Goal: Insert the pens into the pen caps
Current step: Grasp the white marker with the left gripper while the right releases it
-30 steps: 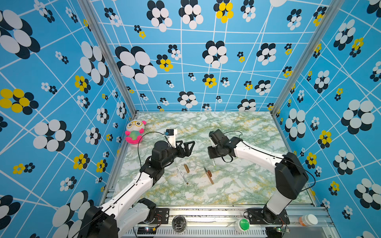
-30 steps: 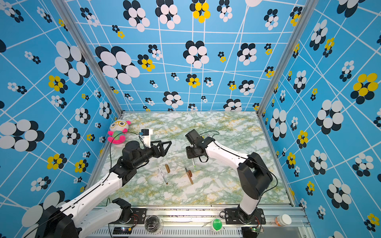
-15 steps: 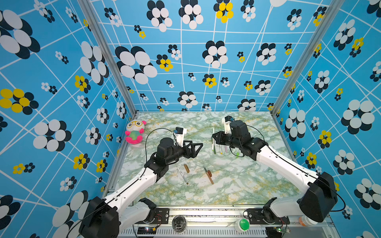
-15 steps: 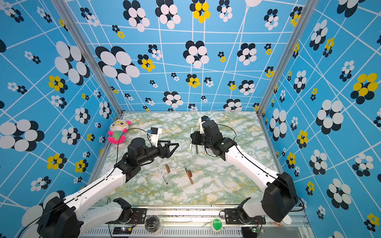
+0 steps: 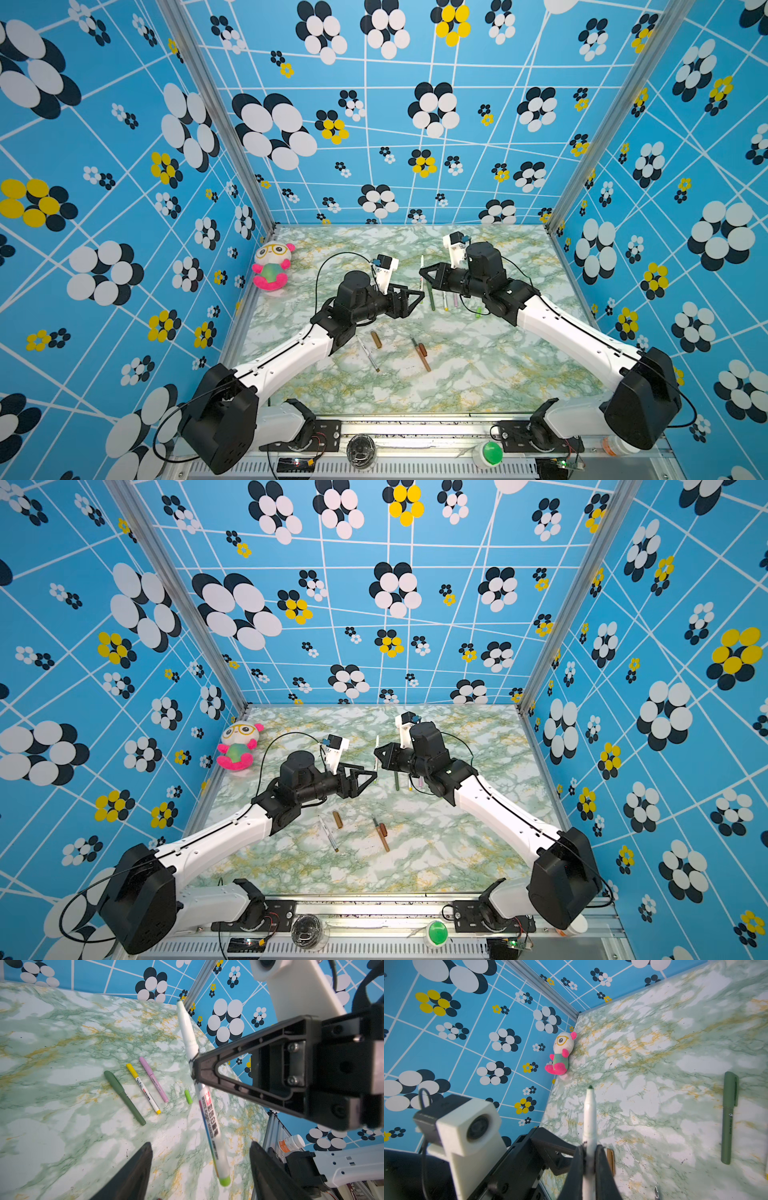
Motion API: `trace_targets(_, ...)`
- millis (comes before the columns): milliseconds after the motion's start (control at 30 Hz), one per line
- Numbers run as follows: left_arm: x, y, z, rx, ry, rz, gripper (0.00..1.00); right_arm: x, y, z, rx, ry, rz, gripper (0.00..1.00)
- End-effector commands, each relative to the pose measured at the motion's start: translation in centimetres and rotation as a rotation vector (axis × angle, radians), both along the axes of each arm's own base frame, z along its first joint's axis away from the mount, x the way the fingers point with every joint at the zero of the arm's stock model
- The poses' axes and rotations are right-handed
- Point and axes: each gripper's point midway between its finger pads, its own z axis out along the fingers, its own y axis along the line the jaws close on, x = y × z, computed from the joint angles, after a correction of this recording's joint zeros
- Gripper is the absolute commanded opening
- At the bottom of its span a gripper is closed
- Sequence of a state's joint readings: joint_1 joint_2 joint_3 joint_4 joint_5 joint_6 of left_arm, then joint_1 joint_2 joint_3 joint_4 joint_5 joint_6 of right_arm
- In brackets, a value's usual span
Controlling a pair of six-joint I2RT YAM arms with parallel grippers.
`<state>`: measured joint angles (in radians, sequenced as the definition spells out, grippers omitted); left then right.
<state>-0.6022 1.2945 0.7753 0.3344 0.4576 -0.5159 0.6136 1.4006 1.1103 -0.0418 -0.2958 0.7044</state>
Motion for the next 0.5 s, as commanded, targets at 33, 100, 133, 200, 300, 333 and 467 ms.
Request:
trace_targets(33,0.36,-1.20,2.17,-0.045,-0.040,-0.028,0.70,-0.88,0.40,1.23,0.056,-0.020,0.041,0.00)
trace_targets(100,0.51,-1.37,2.14,-0.046,-0.037,-0.028,0.65,-1.05,0.50,1.27,0.061,-0.025,0.050,0.00)
trace_targets(133,0.62,-1.40,2.08,-0.046,-0.032,-0.025,0.63,-1.12,0.56,1.28,0.062,-0.030,0.054,0.00)
trace_targets(200,0.74,-1.49,2.08,-0.047,-0.030,-0.025,0.58,-1.22,0.57,1.30,0.062,-0.033,0.058,0.00)
trace_targets(300,0.84,-1.64,1.98,-0.046,-0.023,-0.027,0.52,-1.30,0.53,1.46,0.065,-0.043,0.059,0.00)
trace_targets(333,0.83,-1.75,1.93,-0.046,-0.019,-0.030,0.50,-1.34,0.54,1.61,0.068,-0.049,0.061,0.00)
trace_targets(467,0.87,-1.91,1.84,-0.044,-0.013,-0.035,0.44,-1.41,0.42,1.82,0.068,-0.060,0.059,0.00)
